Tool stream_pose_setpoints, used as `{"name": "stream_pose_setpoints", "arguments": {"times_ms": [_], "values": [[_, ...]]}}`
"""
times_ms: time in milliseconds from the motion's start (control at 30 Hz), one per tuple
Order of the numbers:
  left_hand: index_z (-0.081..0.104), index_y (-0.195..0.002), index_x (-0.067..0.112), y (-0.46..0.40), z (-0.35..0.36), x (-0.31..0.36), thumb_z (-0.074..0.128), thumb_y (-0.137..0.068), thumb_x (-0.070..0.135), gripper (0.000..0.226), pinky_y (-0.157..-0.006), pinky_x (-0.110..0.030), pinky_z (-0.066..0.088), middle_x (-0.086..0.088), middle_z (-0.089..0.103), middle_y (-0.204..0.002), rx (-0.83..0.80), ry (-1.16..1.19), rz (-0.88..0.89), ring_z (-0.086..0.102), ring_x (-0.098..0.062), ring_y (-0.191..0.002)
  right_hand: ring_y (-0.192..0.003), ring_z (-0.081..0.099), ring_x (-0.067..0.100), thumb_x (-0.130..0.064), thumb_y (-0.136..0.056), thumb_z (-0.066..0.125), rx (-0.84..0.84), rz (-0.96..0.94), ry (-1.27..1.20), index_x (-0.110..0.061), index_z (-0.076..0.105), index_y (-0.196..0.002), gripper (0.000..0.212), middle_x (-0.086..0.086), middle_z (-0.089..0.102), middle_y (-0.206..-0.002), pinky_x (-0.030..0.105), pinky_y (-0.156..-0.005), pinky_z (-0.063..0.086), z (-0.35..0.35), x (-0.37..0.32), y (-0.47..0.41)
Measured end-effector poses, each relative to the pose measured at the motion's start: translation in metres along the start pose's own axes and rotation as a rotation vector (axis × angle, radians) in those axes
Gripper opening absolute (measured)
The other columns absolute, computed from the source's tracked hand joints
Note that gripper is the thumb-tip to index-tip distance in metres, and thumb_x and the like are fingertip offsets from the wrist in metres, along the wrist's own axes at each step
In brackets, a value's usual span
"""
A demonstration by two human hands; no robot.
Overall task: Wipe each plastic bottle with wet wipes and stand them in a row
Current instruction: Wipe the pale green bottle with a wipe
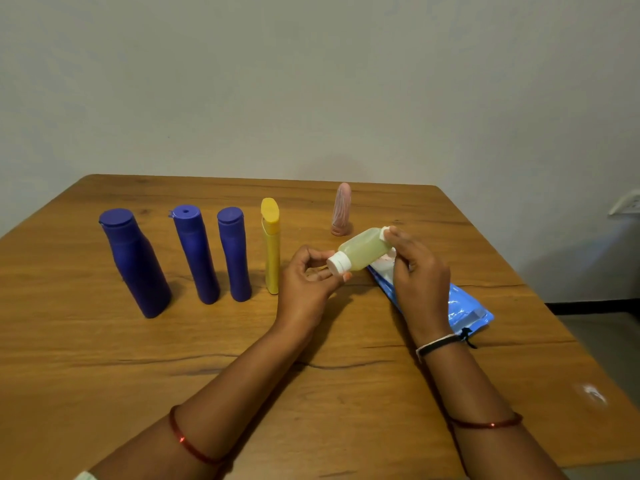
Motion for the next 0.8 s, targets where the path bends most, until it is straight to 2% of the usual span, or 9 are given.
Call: {"name": "stream_pose_setpoints", "arguments": {"times_ms": [133,200,267,367,467,567,667,800], "values": [[0.053,-0.103,-0.006,0.002,-0.001,0.004,0.069,-0.078,-0.010,0.031,-0.067,-0.019,0.056,-0.003,0.069,-0.098,-0.018,0.023,0.009,0.071,-0.008,-0.084,-0.116,0.053,0.006,0.016,-0.072,0.050,-0.153,-0.138,-0.095,-0.008,0.066,-0.115,0.052,-0.003,0.062,-0.121,0.024,-0.101,0.042,0.023,-0.036,0.019],[0.054,-0.102,-0.005,0.003,-0.002,0.005,0.066,-0.080,-0.009,0.025,-0.068,-0.020,0.056,-0.007,0.069,-0.096,-0.016,0.027,0.021,0.072,-0.011,-0.085,-0.118,0.053,0.010,0.012,-0.073,0.049,-0.253,-0.268,-0.103,-0.007,0.066,-0.117,0.050,0.004,0.062,-0.123,0.020,-0.103,0.039,0.034,-0.056,0.029],[0.056,-0.099,0.000,0.003,-0.002,0.007,0.065,-0.082,-0.008,0.021,-0.069,-0.020,0.056,-0.009,0.069,-0.096,-0.017,0.010,0.049,0.072,-0.012,-0.088,-0.117,0.054,0.012,0.007,-0.077,0.048,-0.277,-0.320,-0.104,-0.006,0.066,-0.117,0.045,0.007,0.063,-0.122,0.020,-0.103,0.040,0.036,-0.061,0.032],[0.059,-0.091,0.010,0.003,0.000,0.009,0.070,-0.077,-0.010,0.027,-0.073,-0.022,0.056,-0.005,0.068,-0.096,-0.035,-0.008,0.091,0.071,-0.011,-0.091,-0.115,0.054,0.008,0.004,-0.077,0.045,-0.185,-0.198,-0.079,-0.007,0.067,-0.115,0.045,0.003,0.064,-0.121,0.019,-0.101,0.040,0.025,-0.042,0.020],[0.058,-0.087,0.017,0.004,0.003,0.012,0.072,-0.074,-0.011,0.033,-0.082,-0.027,0.057,-0.002,0.068,-0.102,-0.053,-0.032,0.121,0.068,-0.008,-0.098,-0.112,0.056,0.008,0.017,-0.075,0.049,-0.051,-0.069,0.006,-0.007,0.067,-0.114,0.050,0.004,0.066,-0.118,0.027,-0.098,0.044,0.007,-0.013,0.005],[0.059,-0.085,0.022,0.005,0.003,0.015,0.073,-0.073,-0.009,0.036,-0.086,-0.027,0.056,0.001,0.067,-0.106,-0.058,-0.092,0.160,0.065,-0.006,-0.104,-0.107,0.059,0.009,0.016,-0.079,0.051,0.038,-0.003,0.044,-0.009,0.068,-0.112,0.045,0.003,0.067,-0.115,0.035,-0.093,0.050,-0.006,0.003,-0.003],[0.059,-0.084,0.023,0.005,0.003,0.019,0.073,-0.073,-0.008,0.036,-0.084,-0.026,0.056,0.001,0.065,-0.107,-0.055,-0.144,0.200,0.064,-0.008,-0.104,-0.110,0.057,0.007,0.018,-0.077,0.050,0.000,-0.029,-0.012,-0.008,0.067,-0.114,0.047,0.000,0.065,-0.116,0.032,-0.095,0.048,0.000,-0.008,0.002],[0.060,-0.085,0.016,0.004,0.002,0.023,0.072,-0.074,-0.009,0.030,-0.084,-0.025,0.056,-0.001,0.064,-0.103,-0.041,-0.251,0.286,0.064,-0.008,-0.100,-0.118,0.054,0.007,0.014,-0.075,0.046,-0.158,-0.153,-0.111,-0.008,0.066,-0.115,0.050,0.001,0.064,-0.121,0.023,-0.101,0.042,0.022,-0.044,0.018]]}}
Point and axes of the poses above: each hand's wrist, its own y-axis away from the middle knuckle, its own z-axis out of the palm, x = y × z, the point moved 8 cm from there along -y, towards the middle knuckle
